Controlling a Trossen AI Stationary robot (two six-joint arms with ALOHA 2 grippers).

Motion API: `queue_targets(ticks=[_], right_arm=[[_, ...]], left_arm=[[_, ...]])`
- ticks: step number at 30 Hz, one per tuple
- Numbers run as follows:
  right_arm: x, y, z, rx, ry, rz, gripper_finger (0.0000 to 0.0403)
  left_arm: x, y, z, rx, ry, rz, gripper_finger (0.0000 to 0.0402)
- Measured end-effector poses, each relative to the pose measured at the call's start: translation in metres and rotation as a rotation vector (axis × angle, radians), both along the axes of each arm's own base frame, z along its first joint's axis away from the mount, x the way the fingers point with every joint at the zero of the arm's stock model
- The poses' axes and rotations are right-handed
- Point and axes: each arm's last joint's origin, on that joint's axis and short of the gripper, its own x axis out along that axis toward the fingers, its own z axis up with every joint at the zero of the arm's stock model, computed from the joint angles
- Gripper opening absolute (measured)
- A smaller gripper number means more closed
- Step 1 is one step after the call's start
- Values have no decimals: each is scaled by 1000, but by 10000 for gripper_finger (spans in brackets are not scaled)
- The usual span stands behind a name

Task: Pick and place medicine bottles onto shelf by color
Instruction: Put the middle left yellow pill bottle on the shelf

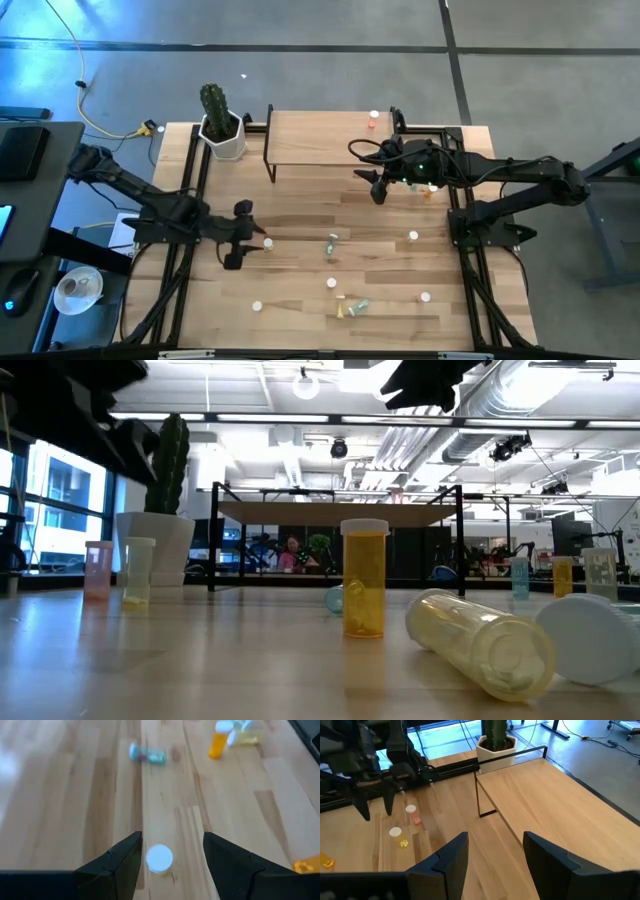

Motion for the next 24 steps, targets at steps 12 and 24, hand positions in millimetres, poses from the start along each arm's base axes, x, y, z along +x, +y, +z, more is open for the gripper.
queue_targets(ticks=[12,24], right_arm=[[-1,0,-2,4,26,-1,181],[-1,0,-2,3,27,-1,181]], left_arm=[[14,21,-18,-77,125,41,200],[23,19,-32,-94,183,21,200]])
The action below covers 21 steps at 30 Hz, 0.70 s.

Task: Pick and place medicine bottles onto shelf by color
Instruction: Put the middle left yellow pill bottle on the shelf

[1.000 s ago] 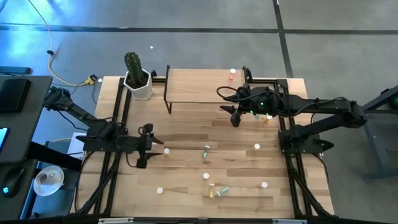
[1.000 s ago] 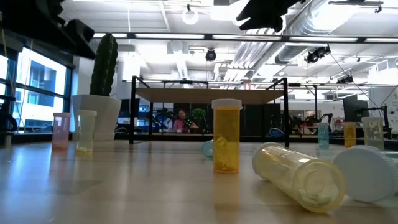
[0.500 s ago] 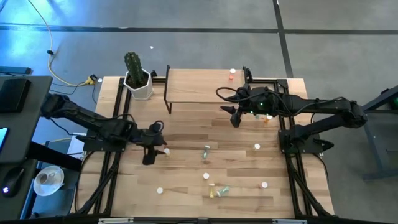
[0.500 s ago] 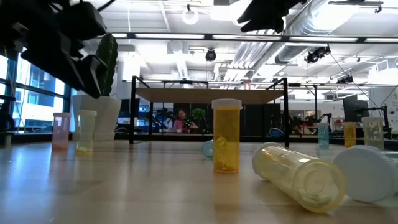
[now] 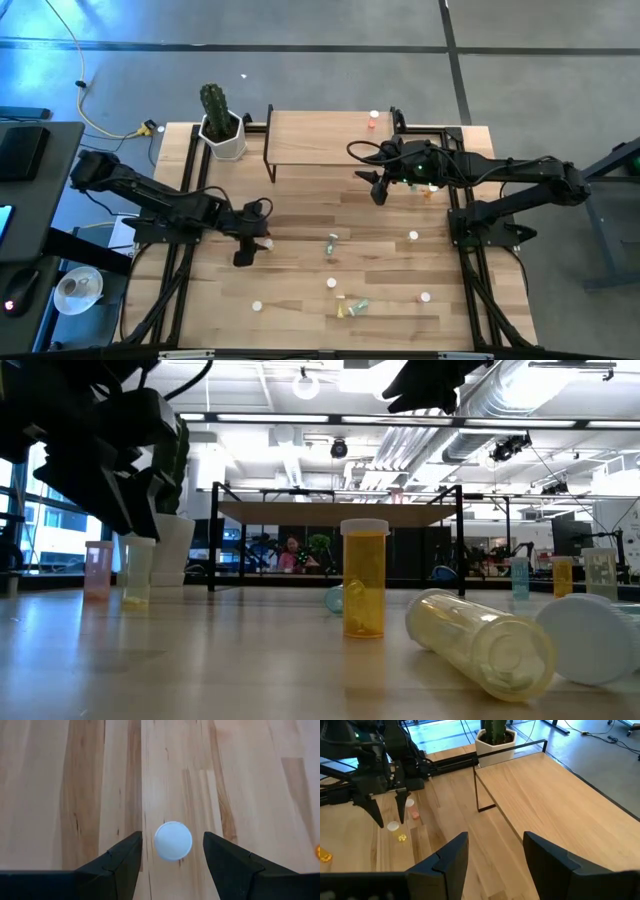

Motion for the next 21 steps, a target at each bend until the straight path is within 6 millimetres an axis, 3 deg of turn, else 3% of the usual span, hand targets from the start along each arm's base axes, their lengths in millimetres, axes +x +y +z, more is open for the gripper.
queue_targets(ticks=[9,21], right_arm=[[0,0,0,0,1,0,181],[0,0,0,0,2,1,181]], left_arm=[[6,0,-12,16,45,7,200],[8,-1,-11,15,24,9,196]])
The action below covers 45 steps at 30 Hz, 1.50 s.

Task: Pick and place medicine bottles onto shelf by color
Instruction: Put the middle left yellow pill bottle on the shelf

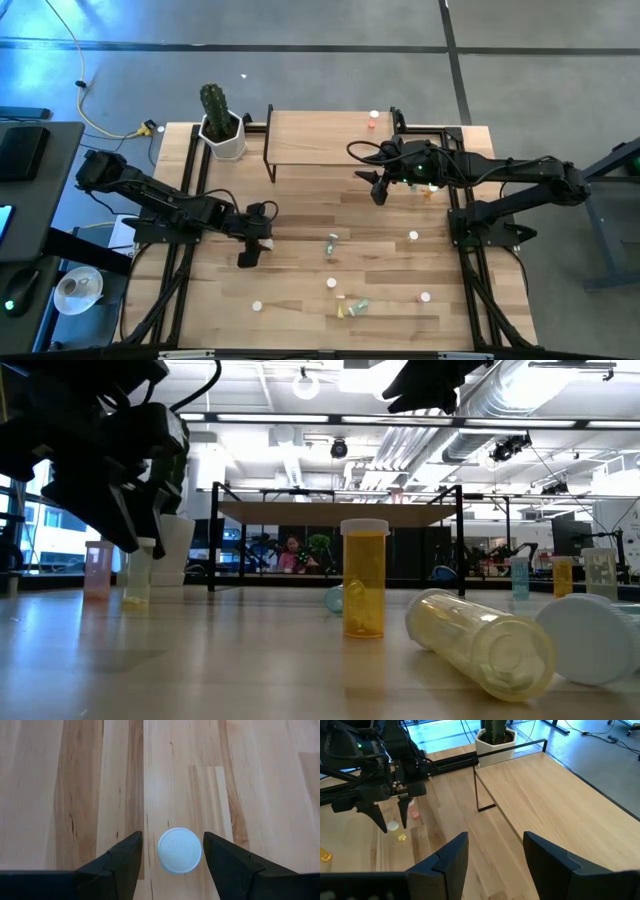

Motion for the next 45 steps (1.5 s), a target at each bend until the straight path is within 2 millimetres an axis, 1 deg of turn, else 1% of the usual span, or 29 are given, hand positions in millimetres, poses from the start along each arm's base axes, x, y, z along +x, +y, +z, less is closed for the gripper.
queue_targets(ticks=[3,9,12,15,19,22,25,28,32,35,37,40,45], right_arm=[[0,0,0,0,0,0,181],[0,0,0,0,0,0,181],[0,0,0,0,1,0,181],[0,0,0,0,1,0,181],[0,0,0,0,1,0,181],[0,0,0,0,1,0,181],[0,0,0,0,4,0,181],[0,0,-1,0,8,0,181],[0,0,-1,-6,10,3,181],[0,0,-1,-20,14,10,181],[0,0,-1,-22,15,11,181],[0,0,-1,-22,16,11,181],[2,0,-3,-21,27,12,181]], left_arm=[[0,0,0,0,0,0,180],[0,0,0,0,2,-1,130],[0,0,0,-5,3,-4,114],[0,0,0,-6,2,-5,109],[2,0,2,-8,-26,-6,119],[8,1,12,10,-58,-31,122],[18,7,31,53,-88,-60,121],[28,19,59,125,-105,-74,119],[38,45,99,274,-144,-8,121],[42,68,130,364,-184,45,121],[40,85,150,425,-198,87,121],[35,112,182,515,-230,194,121],[15,152,227,593,-299,333,121]])
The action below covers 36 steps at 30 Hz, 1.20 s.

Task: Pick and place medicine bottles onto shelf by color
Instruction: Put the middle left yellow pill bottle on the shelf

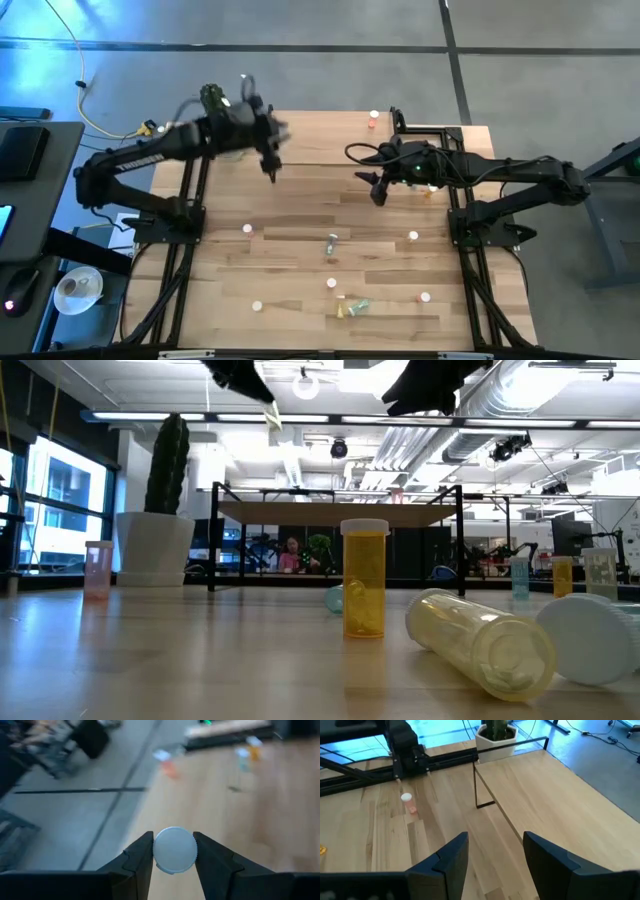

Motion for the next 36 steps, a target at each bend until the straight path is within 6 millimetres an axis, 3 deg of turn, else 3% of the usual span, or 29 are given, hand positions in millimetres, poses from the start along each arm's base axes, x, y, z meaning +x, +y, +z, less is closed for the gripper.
queue_targets(ticks=[6,14,20,25,36], right_arm=[[10,-1,-11,5,46,0,181],[16,-5,-18,-45,76,-94,181],[16,-5,-17,-47,73,-99,181],[16,-5,-17,-45,73,-94,181],[15,-5,-17,-44,73,-94,181]], left_arm=[[-18,33,29,2,-62,82,121],[-4,68,39,-92,32,120,122],[13,101,20,-221,146,141,122],[23,125,-10,-368,212,130,122],[18,154,-51,-574,289,196,122]])
